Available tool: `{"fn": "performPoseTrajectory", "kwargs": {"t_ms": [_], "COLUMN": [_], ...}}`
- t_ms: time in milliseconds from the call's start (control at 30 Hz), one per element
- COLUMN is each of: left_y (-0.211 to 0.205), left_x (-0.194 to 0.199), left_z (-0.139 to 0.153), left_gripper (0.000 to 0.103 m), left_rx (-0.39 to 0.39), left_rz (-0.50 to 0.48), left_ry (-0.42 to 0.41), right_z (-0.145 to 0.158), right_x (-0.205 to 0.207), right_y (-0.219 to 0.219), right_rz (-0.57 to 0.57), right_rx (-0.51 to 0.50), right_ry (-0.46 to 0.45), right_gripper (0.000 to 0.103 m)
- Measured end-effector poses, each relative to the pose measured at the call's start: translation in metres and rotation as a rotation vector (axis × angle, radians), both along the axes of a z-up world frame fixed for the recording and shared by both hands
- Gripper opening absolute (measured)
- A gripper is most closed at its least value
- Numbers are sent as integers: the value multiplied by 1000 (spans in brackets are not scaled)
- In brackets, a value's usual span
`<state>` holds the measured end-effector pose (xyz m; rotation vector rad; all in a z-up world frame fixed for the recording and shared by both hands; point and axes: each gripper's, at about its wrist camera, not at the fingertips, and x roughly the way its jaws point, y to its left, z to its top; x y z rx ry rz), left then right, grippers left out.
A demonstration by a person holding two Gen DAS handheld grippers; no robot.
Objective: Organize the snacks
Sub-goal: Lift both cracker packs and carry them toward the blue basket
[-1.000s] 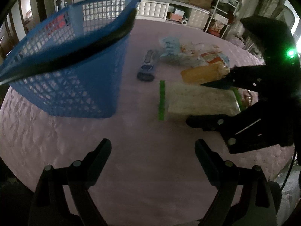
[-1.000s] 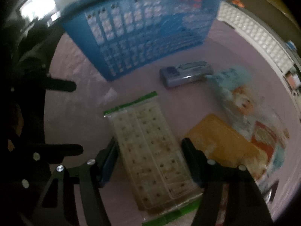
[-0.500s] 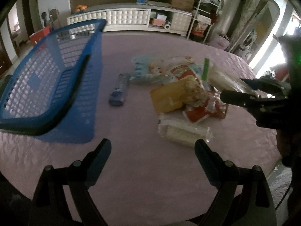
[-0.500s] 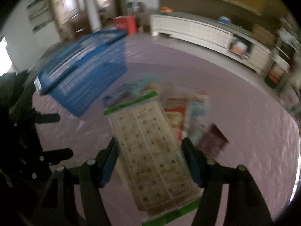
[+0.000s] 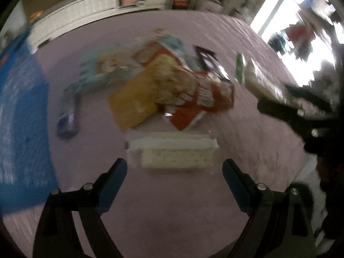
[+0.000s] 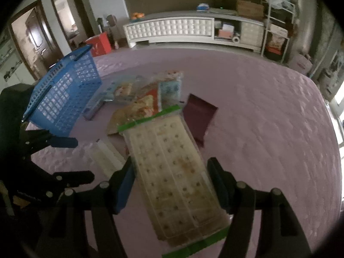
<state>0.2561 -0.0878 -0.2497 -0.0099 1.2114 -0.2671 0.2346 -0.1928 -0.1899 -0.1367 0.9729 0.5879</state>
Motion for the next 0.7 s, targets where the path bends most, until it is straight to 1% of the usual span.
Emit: {"fn": "performPoseTrajectory", "kwargs": {"t_ms": [67,133,233,333,400,467,533,567,633,700], "left_y": [-8,-11,-19,-22,-23,-21,-16,-17,-19,-27], "left_x": [6,12,20,29,35,43,52,55,54,56], "left_z": [-7,-13,-16,-20,-22,-26,-28,-29,-30,-33], "left_gripper": [89,89,89,92,93,99,101,101,101,101], "left_rx": [26,11,32,45,46,36,21,25,47,97], "left_rz": [-29,-33,-63,-91,-88,-67,-43,-35,-26,-30], "left_ry": [25,50,42,52,59,79,97,91,86,82], "right_z": [-2,-6,-12,-17,-19,-20,-21,-22,-22,-22], "right_x": [-1,-1,0,0,1,2,3,5,6,6], "right_y": [-3,-9,-13,-15,-15,-14,-14,-14,-15,-17], "right_rz": [-6,-15,-28,-37,-37,-42,-50,-56,-67,-75], "right_rx": [-1,-4,-2,6,8,7,8,8,9,7], "right_ry": [0,3,14,30,37,36,38,40,42,45], "right_gripper": [71,71,71,71,71,71,71,71,71,71]}}
